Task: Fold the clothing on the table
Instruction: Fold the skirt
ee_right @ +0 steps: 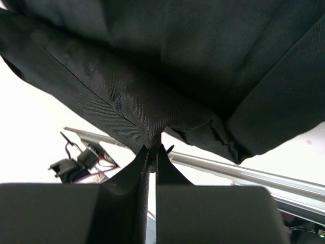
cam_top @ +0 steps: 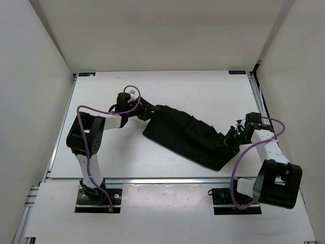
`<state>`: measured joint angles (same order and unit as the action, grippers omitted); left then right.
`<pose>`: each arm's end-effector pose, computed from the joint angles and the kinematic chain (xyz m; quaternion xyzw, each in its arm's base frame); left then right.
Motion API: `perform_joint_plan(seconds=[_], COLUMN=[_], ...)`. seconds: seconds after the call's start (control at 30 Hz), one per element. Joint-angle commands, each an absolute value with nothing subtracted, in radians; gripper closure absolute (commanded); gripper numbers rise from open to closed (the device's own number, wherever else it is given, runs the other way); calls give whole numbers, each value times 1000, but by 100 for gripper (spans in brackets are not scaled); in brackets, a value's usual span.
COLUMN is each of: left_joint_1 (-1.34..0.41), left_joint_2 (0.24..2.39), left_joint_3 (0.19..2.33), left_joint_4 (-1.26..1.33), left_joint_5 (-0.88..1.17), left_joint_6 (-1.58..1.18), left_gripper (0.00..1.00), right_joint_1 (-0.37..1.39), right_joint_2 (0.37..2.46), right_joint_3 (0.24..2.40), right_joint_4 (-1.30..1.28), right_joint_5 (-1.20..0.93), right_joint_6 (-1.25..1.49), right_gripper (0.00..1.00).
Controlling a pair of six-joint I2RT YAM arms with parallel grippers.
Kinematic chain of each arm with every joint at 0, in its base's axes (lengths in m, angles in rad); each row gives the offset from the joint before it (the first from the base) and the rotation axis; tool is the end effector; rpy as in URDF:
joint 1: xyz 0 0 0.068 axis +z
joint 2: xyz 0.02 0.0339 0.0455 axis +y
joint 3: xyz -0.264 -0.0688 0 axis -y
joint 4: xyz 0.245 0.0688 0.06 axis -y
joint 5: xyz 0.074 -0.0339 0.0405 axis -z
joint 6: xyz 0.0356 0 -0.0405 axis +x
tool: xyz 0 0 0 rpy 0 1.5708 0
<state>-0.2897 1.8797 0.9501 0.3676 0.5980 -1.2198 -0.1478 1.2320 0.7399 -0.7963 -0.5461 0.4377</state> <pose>0.3607 -0.1284 0.1494 -0.2480 0.8116 -0.5043 0.1597 0.2061 -0.0120 0.1993 0.2388 0.9238 0.2838 0.0955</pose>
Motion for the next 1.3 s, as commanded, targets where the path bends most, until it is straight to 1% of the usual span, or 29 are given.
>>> perform_joint_plan(seconds=[0.0,0.03,0.07,0.1,0.13,0.17,0.23,0.27,0.3,0.33,0.37,0.4,0.43,0.5,0.63,0.7,0.77,0.83,0.97,1.1,1.27], left_joint_1=[-298,-298,-301,-298,-295,-288,-278,-273,-261,-262,-261,-261,-265,-278,-317,-336,-374,-396,-423,-425,-439], left_joint_2=[1910,1939,1956,1960,1962,1963,1947,1925,1905,1876,1864,1844,1826,1793,1804,1854,1957,2011,2088,2135,2141], left_joint_3=[1044,1040,1046,1043,1042,1045,1052,1048,1042,1048,1049,1051,1052,1039,1063,1170,1260,1327,1417,1450,1477], left_joint_4=[465,513,531,575,625,620,614,600,600,572,525,491,444,359,273,116,0,-141,-270,-354,-495], left_joint_5=[558,548,540,532,525,526,543,540,552,555,572,577,578,577,635,675,718,689,602,517,356], left_joint_6=[-1255,-1278,-1290,-1308,-1316,-1316,-1298,-1280,-1267,-1238,-1200,-1181,-1126,-1056,-935,-832,-773,-720,-661,-621,-561], left_gripper=[38,25,8,1,1,1,2,2,6,14,21,39,62,100,100,100,100,100,100,100,100], right_joint_1=[-181,-183,-190,-192,-195,-190,-169,-151,-131,-120,-104,-106,-101,-106,-32,-19,-8,28,34,52,84], right_joint_2=[1227,1226,1226,1220,1206,1194,1164,1143,1114,1094,1066,1052,1051,1060,1130,1160,1180,1187,1264,1365,1485], right_joint_3=[706,709,707,710,735,767,823,862,879,899,923,930,937,946,933,928,925,922,907,904,943], right_joint_4=[-785,-779,-773,-772,-778,-784,-814,-818,-819,-809,-801,-793,-778,-779,-795,-793,-785,-772,-742,-736,-744], right_joint_5=[-499,-489,-473,-439,-393,-361,-187,-139,-53,22,66,78,69,16,-43,-92,-110,-118,-213,-287,-272], right_joint_6=[446,459,462,468,475,483,488,494,489,492,492,486,470,463,462,463,471,480,460,425,397], right_gripper=[97,82,79,74,71,66,62,59,58,58,54,51,52,54,59,61,64,65,67,68,69])
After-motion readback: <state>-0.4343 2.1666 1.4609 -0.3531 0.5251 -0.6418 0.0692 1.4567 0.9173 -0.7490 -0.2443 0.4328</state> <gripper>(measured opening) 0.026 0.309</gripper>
